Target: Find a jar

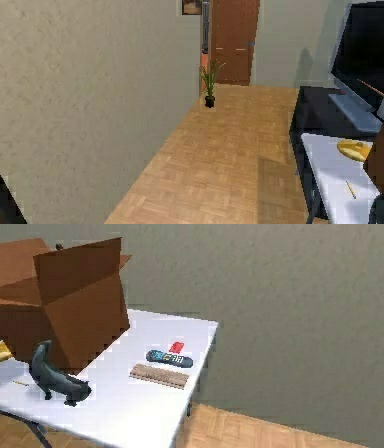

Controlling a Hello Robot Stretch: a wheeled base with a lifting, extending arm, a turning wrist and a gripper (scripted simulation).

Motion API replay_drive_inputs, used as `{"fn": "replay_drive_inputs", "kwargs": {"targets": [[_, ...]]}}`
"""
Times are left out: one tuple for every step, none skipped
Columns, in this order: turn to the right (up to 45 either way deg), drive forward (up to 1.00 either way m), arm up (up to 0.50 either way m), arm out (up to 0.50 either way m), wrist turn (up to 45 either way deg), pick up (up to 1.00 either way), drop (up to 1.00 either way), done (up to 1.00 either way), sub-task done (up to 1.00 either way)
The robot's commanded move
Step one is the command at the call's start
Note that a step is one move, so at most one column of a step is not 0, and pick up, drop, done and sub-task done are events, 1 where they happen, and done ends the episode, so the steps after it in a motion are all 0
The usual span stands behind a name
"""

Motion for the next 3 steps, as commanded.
{"fn": "replay_drive_inputs", "kwargs": {"targets": [[0.0,0.40,0.00,0.00,0.0,0.00,0.00,0.00,0.00],[45.0,0.00,0.00,0.00,0.0,0.00,0.00,0.00,0.00],[15.0,0.00,0.00,0.00,0.0,0.00,0.00,0.00,0.00]]}}
